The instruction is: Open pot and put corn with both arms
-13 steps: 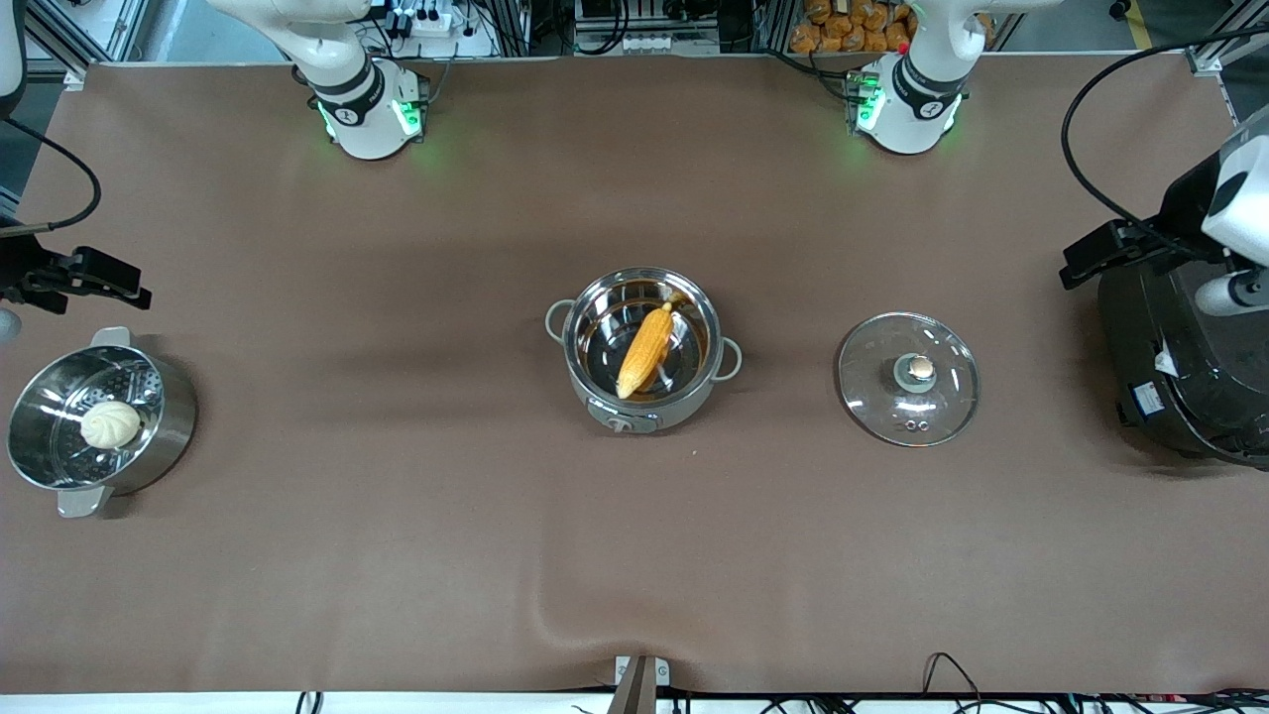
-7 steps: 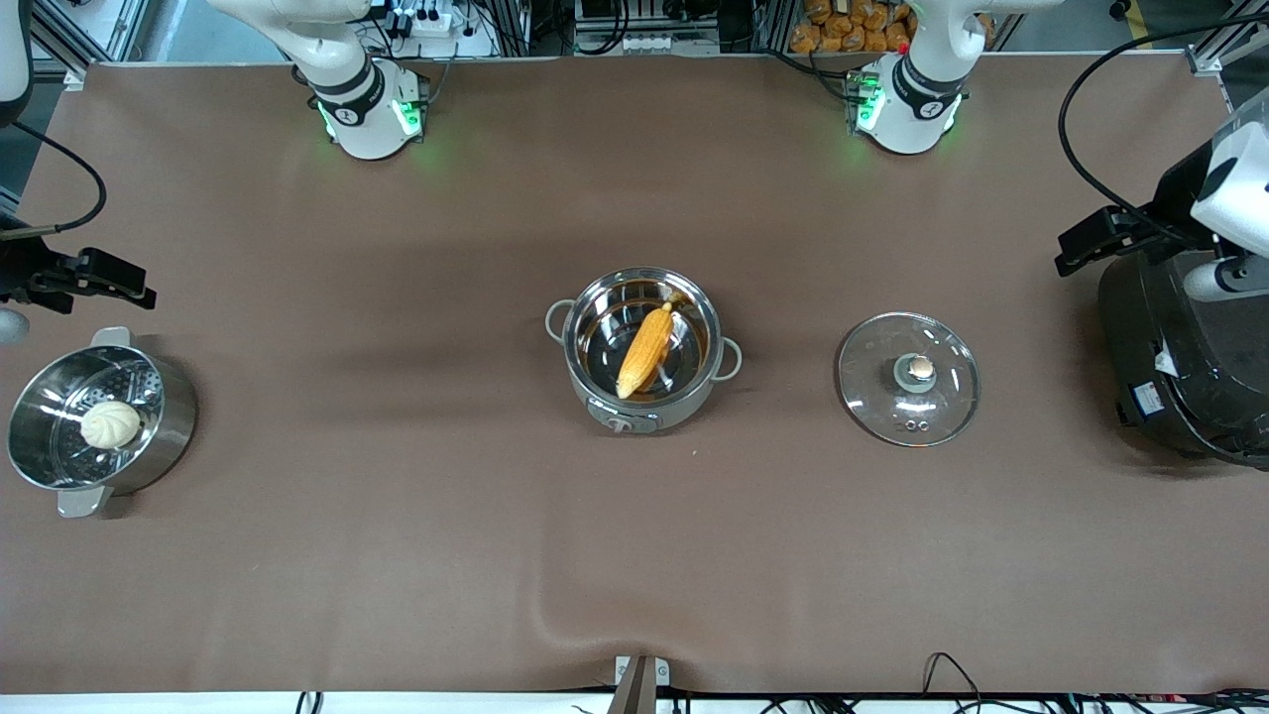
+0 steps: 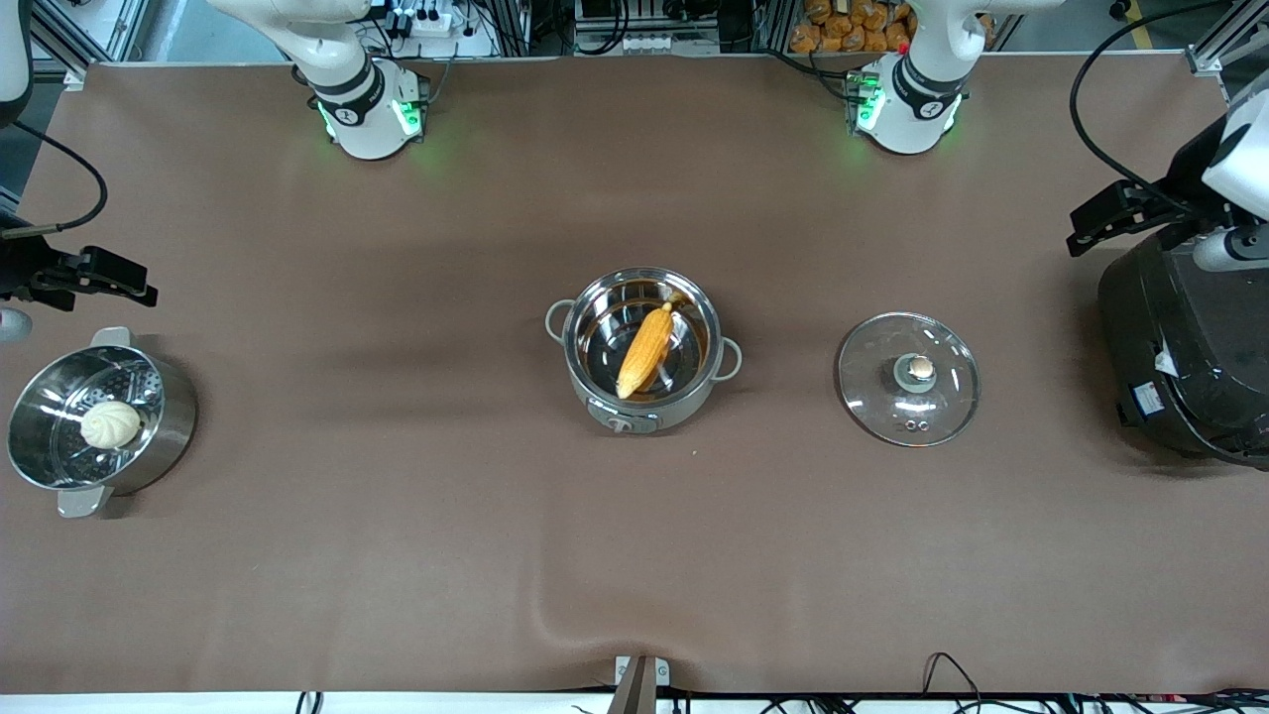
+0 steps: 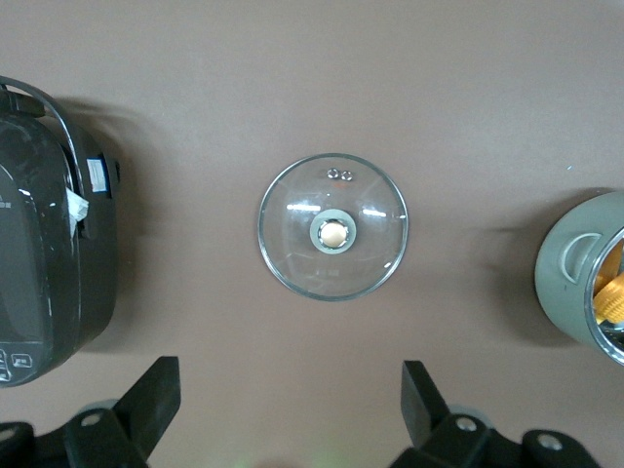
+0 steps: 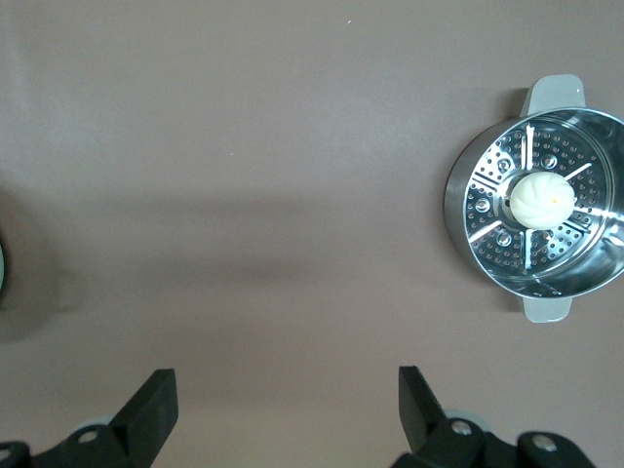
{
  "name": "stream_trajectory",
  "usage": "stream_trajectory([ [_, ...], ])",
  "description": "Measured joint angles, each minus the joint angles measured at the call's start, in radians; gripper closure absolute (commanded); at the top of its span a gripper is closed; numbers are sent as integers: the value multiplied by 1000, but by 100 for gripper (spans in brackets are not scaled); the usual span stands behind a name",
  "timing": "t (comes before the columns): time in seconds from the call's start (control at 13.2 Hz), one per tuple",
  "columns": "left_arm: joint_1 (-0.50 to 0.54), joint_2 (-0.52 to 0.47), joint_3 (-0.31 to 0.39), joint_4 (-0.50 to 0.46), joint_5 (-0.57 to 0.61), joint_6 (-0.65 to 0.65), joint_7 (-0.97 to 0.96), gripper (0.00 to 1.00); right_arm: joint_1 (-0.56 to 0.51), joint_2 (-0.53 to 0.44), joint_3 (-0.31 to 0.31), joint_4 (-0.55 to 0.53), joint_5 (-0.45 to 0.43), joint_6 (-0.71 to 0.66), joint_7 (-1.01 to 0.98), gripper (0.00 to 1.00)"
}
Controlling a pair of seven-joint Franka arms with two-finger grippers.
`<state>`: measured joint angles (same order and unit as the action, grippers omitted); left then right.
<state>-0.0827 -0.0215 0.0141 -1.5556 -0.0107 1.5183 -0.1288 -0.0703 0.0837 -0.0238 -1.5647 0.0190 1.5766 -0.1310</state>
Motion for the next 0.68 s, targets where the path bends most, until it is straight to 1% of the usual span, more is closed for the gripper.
stream_trajectory([
  [0.68, 1, 2, 5, 2, 0, -7, -9, 0, 0, -2, 0, 0, 0, 2, 0, 0],
])
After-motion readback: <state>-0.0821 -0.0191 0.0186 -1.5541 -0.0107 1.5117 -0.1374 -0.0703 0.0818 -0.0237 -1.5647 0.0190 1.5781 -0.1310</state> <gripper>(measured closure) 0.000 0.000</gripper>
